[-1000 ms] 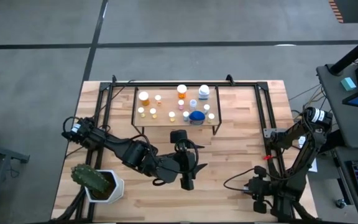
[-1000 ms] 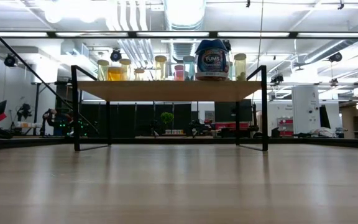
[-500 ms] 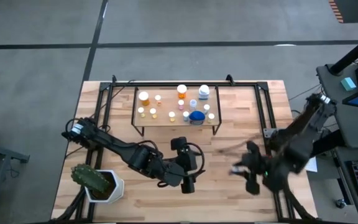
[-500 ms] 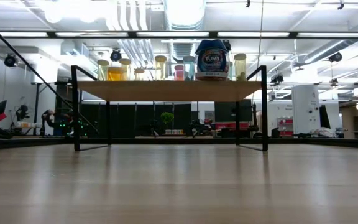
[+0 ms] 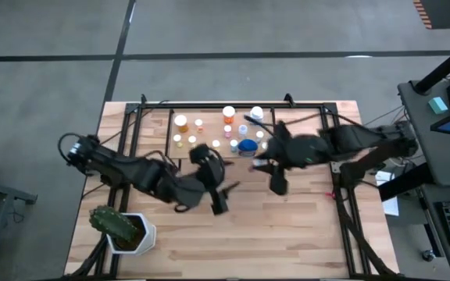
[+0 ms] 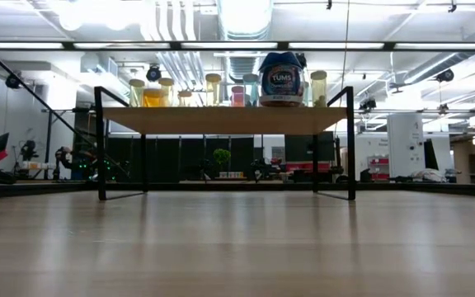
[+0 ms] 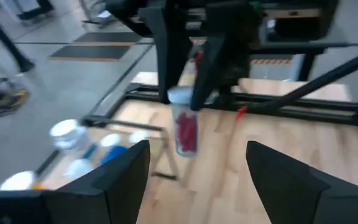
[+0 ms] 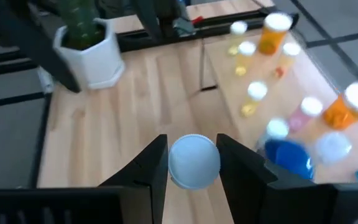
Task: Pick and place medicine bottles onto shelf by color
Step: Put the blue pill bottle on the shelf
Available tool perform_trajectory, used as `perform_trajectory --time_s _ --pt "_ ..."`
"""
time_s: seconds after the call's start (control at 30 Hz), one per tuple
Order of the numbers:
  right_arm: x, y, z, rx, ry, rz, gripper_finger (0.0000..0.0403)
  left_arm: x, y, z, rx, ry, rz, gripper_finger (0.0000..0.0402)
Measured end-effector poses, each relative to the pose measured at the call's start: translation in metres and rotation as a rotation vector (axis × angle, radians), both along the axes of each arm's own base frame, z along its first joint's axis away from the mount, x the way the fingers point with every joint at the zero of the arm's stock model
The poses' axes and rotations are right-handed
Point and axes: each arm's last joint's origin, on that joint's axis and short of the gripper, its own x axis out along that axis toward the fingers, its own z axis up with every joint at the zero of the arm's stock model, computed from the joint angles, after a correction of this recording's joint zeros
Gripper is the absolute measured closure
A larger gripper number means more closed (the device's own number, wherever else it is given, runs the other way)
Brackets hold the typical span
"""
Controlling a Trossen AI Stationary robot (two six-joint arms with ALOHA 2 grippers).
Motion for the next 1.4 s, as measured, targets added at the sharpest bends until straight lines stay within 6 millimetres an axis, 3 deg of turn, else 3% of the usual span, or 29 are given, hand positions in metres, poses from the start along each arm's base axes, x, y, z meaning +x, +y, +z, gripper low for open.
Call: perform_trajectory --time_s 0.2,0.37,0.57,0.77,1.13,1.4 --pt "0.049 -0.03 0.003 -0.037 0.015 -0.054 0.0289 -0.036 0.028 0.015 0.025 -0.034 0.039 0.0151" --pt "0.076 -0.049 0.002 -0.056 0.06 -0.106 0.0289 -0.062 0.04 0.019 0.015 -0.088 0.064 0.0151" --pt "0.093 -0.079 0.0 -0.037 0.114 -0.203 0.0289 -0.089 0.052 0.023 0.014 -0.128 0.093 0.0151" --pt "0.101 -0.124 0.007 0.061 0.065 -0.284 0.0289 -0.094 0.054 0.022 0.043 -0.129 0.103 0.0151" --pt "0.148 -0.156 -0.032 0.036 0.148 -0.27 0.0289 -0.103 0.059 0.033 0.113 -0.158 0.121 0.0151" --pt "0.166 -0.178 -0.067 0.031 0.23 -0.3 0.0289 -0.116 0.064 0.041 0.126 -0.177 0.116 0.0151"
